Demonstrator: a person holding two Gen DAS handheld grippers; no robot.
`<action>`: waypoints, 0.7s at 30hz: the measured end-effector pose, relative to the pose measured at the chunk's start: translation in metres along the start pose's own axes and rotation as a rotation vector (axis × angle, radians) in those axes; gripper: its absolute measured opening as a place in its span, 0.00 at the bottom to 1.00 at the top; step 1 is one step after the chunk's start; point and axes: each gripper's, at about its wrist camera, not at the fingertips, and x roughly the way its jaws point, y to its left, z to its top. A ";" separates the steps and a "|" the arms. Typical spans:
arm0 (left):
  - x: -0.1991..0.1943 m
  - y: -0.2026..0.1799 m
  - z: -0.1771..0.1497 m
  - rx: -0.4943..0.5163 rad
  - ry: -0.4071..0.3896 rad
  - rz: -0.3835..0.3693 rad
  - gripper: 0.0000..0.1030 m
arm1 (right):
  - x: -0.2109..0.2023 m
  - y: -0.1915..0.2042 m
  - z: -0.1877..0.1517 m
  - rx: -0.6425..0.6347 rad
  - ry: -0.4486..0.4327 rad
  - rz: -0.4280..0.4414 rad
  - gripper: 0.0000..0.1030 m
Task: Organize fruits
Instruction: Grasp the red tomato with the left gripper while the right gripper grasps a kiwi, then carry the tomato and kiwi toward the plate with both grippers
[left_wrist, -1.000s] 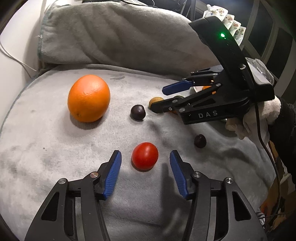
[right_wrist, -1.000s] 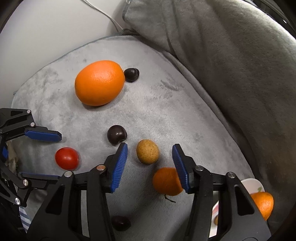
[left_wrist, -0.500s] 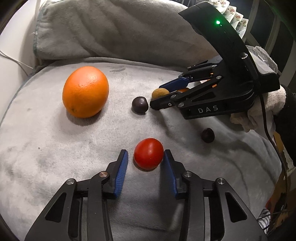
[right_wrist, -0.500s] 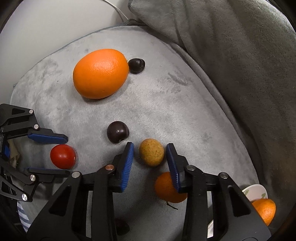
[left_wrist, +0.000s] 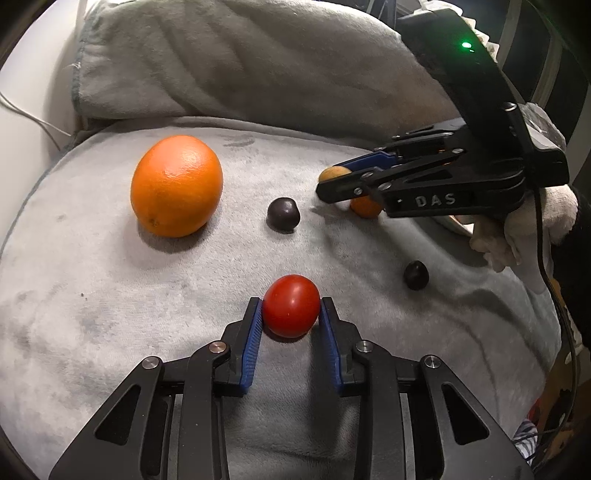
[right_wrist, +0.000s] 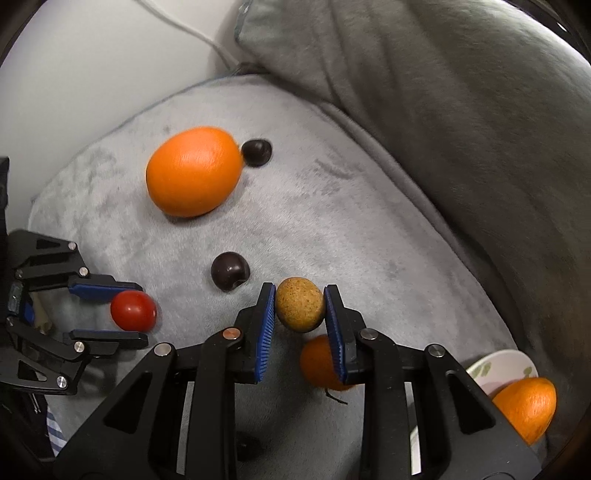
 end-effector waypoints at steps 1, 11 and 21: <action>-0.001 0.000 0.000 -0.002 -0.002 0.000 0.28 | -0.004 -0.002 -0.001 0.014 -0.012 0.002 0.27; -0.018 -0.005 0.006 -0.001 -0.042 0.006 0.28 | -0.047 -0.014 -0.007 0.104 -0.136 -0.001 0.27; -0.023 -0.021 0.021 0.031 -0.079 -0.010 0.28 | -0.083 -0.043 -0.041 0.236 -0.225 -0.052 0.27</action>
